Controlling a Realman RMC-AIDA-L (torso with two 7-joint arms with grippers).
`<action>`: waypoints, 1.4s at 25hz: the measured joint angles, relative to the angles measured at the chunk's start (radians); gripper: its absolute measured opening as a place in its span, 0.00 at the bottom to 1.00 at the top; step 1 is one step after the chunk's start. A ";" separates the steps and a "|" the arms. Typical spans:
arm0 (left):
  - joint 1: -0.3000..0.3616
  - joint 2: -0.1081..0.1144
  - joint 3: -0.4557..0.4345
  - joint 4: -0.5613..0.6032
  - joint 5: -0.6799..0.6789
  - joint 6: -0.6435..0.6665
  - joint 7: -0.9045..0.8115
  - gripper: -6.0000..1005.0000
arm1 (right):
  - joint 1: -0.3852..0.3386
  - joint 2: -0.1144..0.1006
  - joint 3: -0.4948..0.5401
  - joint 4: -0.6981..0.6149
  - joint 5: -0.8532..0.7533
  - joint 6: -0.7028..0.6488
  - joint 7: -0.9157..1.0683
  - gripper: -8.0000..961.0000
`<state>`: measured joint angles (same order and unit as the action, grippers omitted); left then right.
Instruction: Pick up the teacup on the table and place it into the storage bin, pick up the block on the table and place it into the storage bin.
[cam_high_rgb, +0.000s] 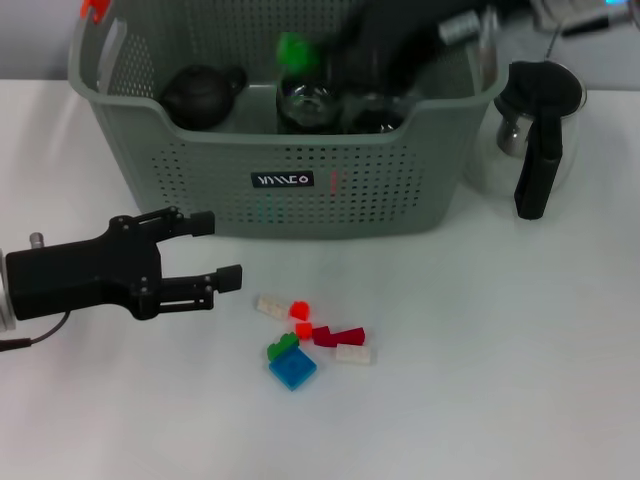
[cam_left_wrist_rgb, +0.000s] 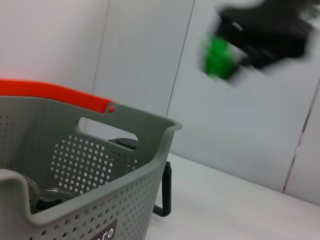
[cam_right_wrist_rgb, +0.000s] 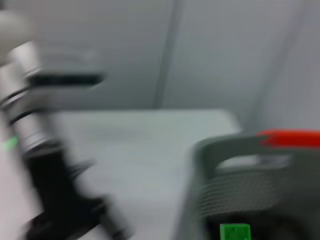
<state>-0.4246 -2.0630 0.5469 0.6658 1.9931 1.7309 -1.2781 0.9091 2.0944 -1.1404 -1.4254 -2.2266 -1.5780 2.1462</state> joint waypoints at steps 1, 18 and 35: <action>-0.001 0.000 0.001 0.000 0.003 0.000 0.000 0.86 | 0.003 0.000 0.006 0.012 -0.007 0.047 0.006 0.22; -0.006 0.002 0.002 0.000 0.025 -0.007 0.000 0.86 | 0.111 -0.040 0.028 0.347 -0.113 0.416 0.042 0.42; 0.002 0.006 -0.006 0.002 0.041 -0.012 0.000 0.86 | -0.001 -0.033 0.013 0.104 -0.119 -0.234 0.025 0.98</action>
<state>-0.4221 -2.0570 0.5406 0.6673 2.0338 1.7191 -1.2777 0.9084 2.0613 -1.1271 -1.3217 -2.3458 -1.8115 2.1707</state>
